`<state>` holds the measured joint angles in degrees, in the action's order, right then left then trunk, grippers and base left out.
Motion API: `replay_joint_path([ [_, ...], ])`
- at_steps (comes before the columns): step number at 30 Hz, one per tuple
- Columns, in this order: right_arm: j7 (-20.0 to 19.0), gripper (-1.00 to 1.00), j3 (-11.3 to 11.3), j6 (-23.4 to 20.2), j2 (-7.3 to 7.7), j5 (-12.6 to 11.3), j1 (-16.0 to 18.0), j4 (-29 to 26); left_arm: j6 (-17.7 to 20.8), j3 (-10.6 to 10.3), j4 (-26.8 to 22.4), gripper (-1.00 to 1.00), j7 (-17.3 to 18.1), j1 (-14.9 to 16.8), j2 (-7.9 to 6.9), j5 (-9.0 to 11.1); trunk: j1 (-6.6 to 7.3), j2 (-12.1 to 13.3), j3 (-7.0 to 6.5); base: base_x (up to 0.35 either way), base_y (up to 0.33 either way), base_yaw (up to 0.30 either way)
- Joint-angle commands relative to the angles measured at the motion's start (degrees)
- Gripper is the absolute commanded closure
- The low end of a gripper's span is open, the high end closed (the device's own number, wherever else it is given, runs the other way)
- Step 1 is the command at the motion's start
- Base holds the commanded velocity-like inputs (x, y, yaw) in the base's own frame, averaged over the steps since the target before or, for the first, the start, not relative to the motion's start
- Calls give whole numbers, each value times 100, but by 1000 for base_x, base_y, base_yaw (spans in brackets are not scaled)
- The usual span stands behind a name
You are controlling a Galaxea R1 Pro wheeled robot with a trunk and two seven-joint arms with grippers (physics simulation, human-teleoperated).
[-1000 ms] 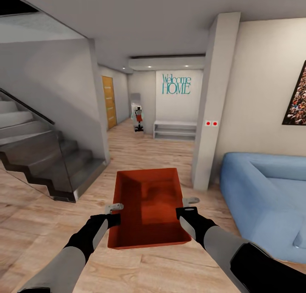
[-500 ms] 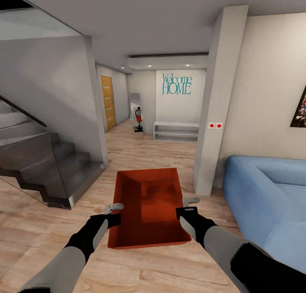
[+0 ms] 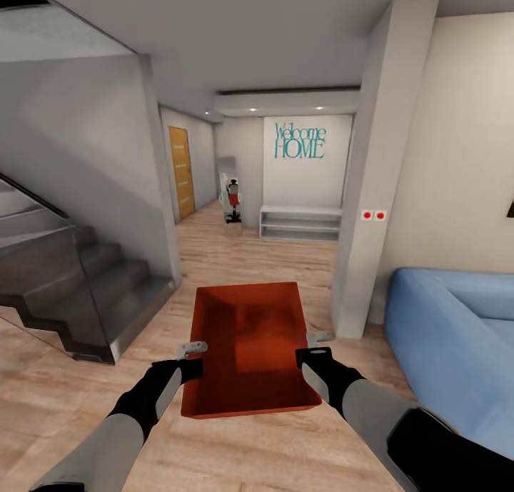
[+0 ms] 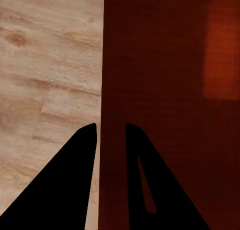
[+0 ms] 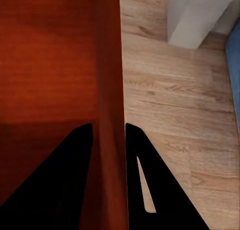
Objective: Move the two storage containers from the living room to the garage. In the garage, place one container on the floor and stack the other container on top of it (either order is fine).
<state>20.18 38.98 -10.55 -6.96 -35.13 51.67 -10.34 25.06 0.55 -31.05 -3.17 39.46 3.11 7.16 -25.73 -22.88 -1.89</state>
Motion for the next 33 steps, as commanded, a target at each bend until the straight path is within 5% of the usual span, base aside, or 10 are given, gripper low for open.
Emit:
replay_joint_path([
  [1, -23, 100, 57, -26, 1, 24, 1, -99, 43, 60, 3, 100, -307, 0, 2, -92, -5, -4, 2, 323, 98, 0],
  [33, -22, 100, 57, -26, 1, 24, 1, -99, 43, 60, 11, 100, -307, 0, 6, -92, -5, -4, 2, 323, 96, 0],
])
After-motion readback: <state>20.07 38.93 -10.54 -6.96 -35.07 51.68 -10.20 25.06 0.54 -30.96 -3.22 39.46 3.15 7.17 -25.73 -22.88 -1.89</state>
